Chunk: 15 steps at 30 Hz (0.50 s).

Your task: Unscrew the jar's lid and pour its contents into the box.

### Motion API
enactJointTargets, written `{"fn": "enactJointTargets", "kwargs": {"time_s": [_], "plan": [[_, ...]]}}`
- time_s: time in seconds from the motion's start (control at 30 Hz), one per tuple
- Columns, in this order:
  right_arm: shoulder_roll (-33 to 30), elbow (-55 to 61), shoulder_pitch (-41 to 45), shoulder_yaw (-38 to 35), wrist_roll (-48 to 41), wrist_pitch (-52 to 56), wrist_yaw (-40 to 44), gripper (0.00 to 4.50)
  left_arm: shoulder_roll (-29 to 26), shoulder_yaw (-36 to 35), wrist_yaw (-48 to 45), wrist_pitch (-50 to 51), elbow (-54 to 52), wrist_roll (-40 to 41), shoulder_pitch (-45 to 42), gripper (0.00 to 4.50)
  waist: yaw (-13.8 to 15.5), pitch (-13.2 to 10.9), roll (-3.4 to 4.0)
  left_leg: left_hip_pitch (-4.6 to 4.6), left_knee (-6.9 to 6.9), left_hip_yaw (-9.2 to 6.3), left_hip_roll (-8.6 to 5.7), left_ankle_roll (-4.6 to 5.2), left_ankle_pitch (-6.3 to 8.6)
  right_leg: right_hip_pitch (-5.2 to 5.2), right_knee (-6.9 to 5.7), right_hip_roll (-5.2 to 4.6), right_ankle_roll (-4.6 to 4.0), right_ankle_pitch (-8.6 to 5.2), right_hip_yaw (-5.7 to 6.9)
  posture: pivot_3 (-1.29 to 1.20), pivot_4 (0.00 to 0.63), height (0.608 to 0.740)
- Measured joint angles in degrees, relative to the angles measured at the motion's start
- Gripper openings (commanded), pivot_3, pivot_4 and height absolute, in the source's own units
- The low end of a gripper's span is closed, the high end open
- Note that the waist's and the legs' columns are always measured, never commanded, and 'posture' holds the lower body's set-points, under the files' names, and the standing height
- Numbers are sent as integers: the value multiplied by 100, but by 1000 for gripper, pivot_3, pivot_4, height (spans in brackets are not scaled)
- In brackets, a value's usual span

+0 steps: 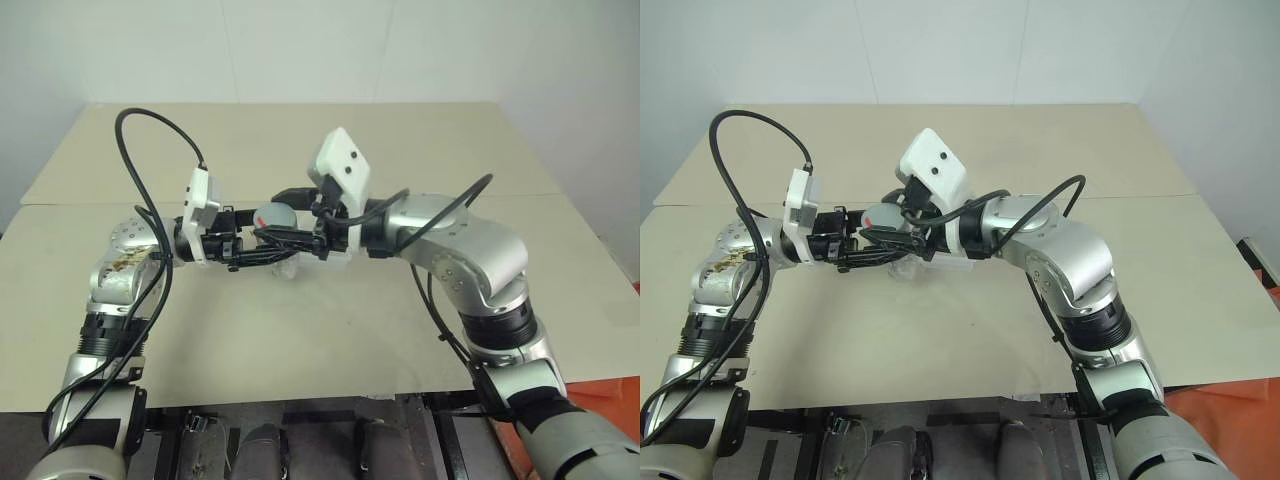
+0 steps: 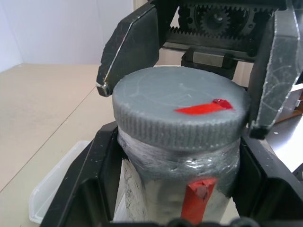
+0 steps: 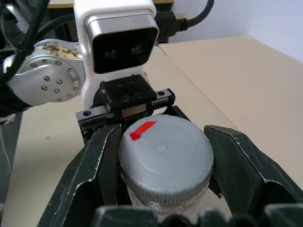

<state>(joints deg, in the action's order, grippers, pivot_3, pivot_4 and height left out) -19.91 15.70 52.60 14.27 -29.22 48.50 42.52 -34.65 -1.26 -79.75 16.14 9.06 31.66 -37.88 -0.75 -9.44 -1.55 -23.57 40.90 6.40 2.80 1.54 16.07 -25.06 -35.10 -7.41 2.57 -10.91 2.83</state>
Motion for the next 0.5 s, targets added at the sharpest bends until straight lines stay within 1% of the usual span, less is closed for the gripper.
{"fn": "enactJointTargets", "kwargs": {"time_s": [0.07,0.13,0.23,0.4,0.43,0.5], "plan": [[-170,-193,1,2,-33,-471,683,2761,-38,4,-225,34,-171,65,19,2713,1,0,0,-1,0,0,0,1,1,0,3,0,1,0,0,0,150,740],[-317,-497,56,43,-94,-1056,1603,2761,-103,26,-528,129,-442,232,109,2713,-5,0,0,0,0,0,0,2,1,0,4,0,1,0,-1,0,150,740],[-355,-1174,380,186,-113,-1796,2878,2761,-186,52,-820,333,-802,449,239,2713,-36,-1,1,5,0,1,3,0,0,0,-1,4,2,0,-3,0,150,740],[-102,-2410,950,359,-81,-2630,4331,2761,-279,105,-994,556,-1129,634,319,2713,-29,-1,1,10,2,1,4,-2,-1,2,-9,5,1,0,-5,0,150,740],[-6,-2719,1078,403,-29,-2820,4539,2761,-329,105,-986,587,-1135,641,330,2713,-34,-1,2,11,1,1,4,-2,-2,1,-9,5,1,0,-5,0,150,740],[149,-3142,1237,474,59,-3090,4686,2761,-415,52,-947,633,-1126,640,390,2713,-31,-1,2,10,0,1,4,-4,-2,0,-9,5,1,-1,-5,0,150,740]]}}
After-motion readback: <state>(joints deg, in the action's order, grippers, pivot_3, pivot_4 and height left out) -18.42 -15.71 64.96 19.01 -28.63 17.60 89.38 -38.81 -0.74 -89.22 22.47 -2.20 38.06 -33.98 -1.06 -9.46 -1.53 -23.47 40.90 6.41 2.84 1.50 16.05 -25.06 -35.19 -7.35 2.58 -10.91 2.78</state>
